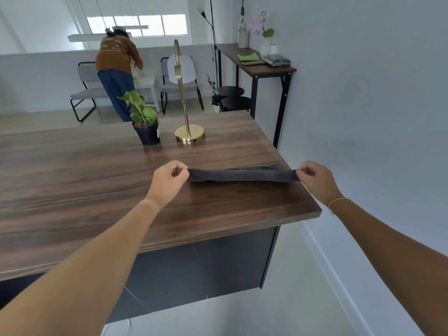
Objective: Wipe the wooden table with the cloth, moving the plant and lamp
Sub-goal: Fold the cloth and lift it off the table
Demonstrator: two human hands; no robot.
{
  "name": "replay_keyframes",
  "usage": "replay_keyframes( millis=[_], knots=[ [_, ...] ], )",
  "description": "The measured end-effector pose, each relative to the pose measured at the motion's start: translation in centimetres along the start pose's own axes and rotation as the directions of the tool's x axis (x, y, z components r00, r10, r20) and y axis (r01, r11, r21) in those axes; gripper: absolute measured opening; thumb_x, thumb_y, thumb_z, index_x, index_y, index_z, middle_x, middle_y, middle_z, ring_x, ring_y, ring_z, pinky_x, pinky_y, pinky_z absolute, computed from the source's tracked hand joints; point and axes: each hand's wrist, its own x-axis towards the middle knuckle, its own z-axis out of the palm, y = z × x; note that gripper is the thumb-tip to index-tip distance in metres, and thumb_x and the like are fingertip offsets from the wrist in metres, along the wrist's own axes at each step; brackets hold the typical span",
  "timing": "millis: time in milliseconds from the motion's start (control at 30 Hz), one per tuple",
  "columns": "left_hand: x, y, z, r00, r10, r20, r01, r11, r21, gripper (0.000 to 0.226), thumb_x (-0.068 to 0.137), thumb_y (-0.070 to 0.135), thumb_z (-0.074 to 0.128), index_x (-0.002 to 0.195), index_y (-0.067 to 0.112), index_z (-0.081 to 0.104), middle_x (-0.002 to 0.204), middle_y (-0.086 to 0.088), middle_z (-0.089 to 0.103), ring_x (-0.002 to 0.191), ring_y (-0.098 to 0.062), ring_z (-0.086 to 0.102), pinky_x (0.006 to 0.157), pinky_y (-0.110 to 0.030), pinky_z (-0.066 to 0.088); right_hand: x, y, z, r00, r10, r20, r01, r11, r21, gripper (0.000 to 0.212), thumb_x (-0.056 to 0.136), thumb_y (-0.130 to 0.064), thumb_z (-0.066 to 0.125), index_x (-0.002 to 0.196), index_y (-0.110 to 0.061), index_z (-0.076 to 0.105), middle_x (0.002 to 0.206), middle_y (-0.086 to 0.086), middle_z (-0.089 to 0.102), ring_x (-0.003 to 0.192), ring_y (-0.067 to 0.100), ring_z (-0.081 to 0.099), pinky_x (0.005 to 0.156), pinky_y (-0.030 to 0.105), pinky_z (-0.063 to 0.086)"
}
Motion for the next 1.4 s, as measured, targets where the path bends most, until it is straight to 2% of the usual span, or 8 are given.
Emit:
replay_keyframes(
  millis=[100, 233, 400, 633, 833, 1100, 1267, 1400],
  knots=[
    [2.2, 1.9, 0.3, 0.989, -0.124, -0.087, 0.103, 0.973, -0.208, 0.019, 0.088, 0.010, 0.054, 0.075, 0.019, 0.064, 0.076, 0.001, 0.062, 0.075, -0.013, 0.055, 0.074, -0.025, 0.048, 1.6, -2.2, 0.5, 0.994, 0.081, -0.073, -0.077, 0.996, 0.053, 0.012, 0.087, -0.006, 0.053, 0.083, -0.011, 0.062, 0.086, 0.007, 0.062, 0.079, 0.019, 0.055, 0.066, 0.018, 0.044],
    [5.3, 5.1, 2.0, 0.970, -0.241, -0.040, 0.208, 0.902, -0.379, 0.020, 0.088, 0.014, 0.057, 0.070, 0.016, 0.066, 0.076, -0.005, 0.064, 0.077, -0.020, 0.060, 0.072, -0.037, 0.055, 4.3, -6.1, 1.9, 0.968, 0.234, -0.094, -0.218, 0.964, 0.156, 0.018, 0.083, -0.009, 0.053, 0.070, -0.019, 0.061, 0.090, 0.006, 0.067, 0.083, 0.029, 0.065, 0.078, 0.041, 0.057],
    [5.0, 8.4, 4.9, 0.968, -0.233, 0.093, 0.249, 0.860, -0.445, 0.016, 0.089, 0.014, 0.060, 0.100, 0.006, 0.069, 0.074, 0.000, 0.064, 0.065, -0.012, 0.059, 0.063, -0.021, 0.054, 3.4, -10.9, 5.1, 0.983, 0.163, 0.090, -0.182, 0.942, 0.283, 0.008, 0.086, -0.011, 0.057, 0.091, -0.015, 0.061, 0.077, 0.002, 0.062, 0.054, 0.015, 0.059, 0.050, 0.021, 0.054],
    [4.2, 9.1, 6.3, 0.960, -0.166, 0.225, 0.268, 0.780, -0.566, 0.006, 0.089, 0.010, 0.060, 0.091, 0.010, 0.066, 0.080, -0.005, 0.067, 0.073, -0.015, 0.063, 0.069, -0.023, 0.055, 2.6, -12.7, 6.9, 0.967, 0.120, 0.224, -0.217, 0.848, 0.484, 0.017, 0.088, -0.012, 0.060, 0.105, -0.010, 0.057, 0.084, 0.003, 0.063, 0.068, 0.014, 0.062, 0.064, 0.023, 0.055],
    [4.1, 8.7, 5.8, 0.959, -0.144, 0.244, 0.262, 0.779, -0.569, 0.007, 0.088, 0.009, 0.060, 0.091, 0.009, 0.067, 0.082, -0.006, 0.067, 0.074, -0.014, 0.063, 0.070, -0.022, 0.056, 2.2, -12.3, 7.2, 0.974, 0.102, 0.202, -0.201, 0.798, 0.568, 0.022, 0.090, -0.009, 0.058, 0.111, -0.010, 0.053, 0.084, 0.003, 0.058, 0.068, 0.012, 0.059, 0.067, 0.021, 0.055],
    [4.1, 8.3, 5.8, 0.963, -0.148, 0.226, 0.255, 0.776, -0.577, 0.010, 0.087, 0.009, 0.062, 0.093, 0.010, 0.070, 0.090, -0.011, 0.070, 0.088, -0.023, 0.064, 0.090, -0.038, 0.052, 2.2, -12.7, 7.6, 0.976, 0.072, 0.207, -0.184, 0.786, 0.590, 0.028, 0.090, -0.009, 0.057, 0.116, -0.008, 0.050, 0.080, 0.004, 0.057, 0.069, 0.013, 0.059, 0.067, 0.023, 0.053],
    [4.2, 8.0, 5.4, 0.957, -0.144, 0.251, 0.270, 0.760, -0.591, 0.011, 0.085, 0.009, 0.065, 0.095, 0.008, 0.069, 0.091, -0.010, 0.070, 0.086, -0.020, 0.065, 0.089, -0.033, 0.054, 2.1, -13.0, 7.3, 0.964, 0.090, 0.250, -0.239, 0.705, 0.668, 0.034, 0.091, 0.002, 0.041, 0.124, -0.008, 0.045, 0.079, 0.011, 0.060, 0.072, 0.018, 0.063, 0.068, 0.023, 0.055],
    [4.4, 7.8, 5.3, 0.969, -0.134, 0.209, 0.229, 0.808, -0.543, 0.011, 0.078, 0.012, 0.073, 0.089, 0.015, 0.071, 0.097, -0.010, 0.071, 0.099, -0.024, 0.066, 0.094, -0.034, 0.052, 2.1, -13.2, 7.5, 0.962, 0.088, 0.257, -0.241, 0.714, 0.657, 0.044, 0.090, 0.006, 0.035, 0.131, -0.008, 0.041, 0.082, 0.014, 0.065, 0.076, 0.021, 0.066, 0.073, 0.025, 0.058]
  ],
)
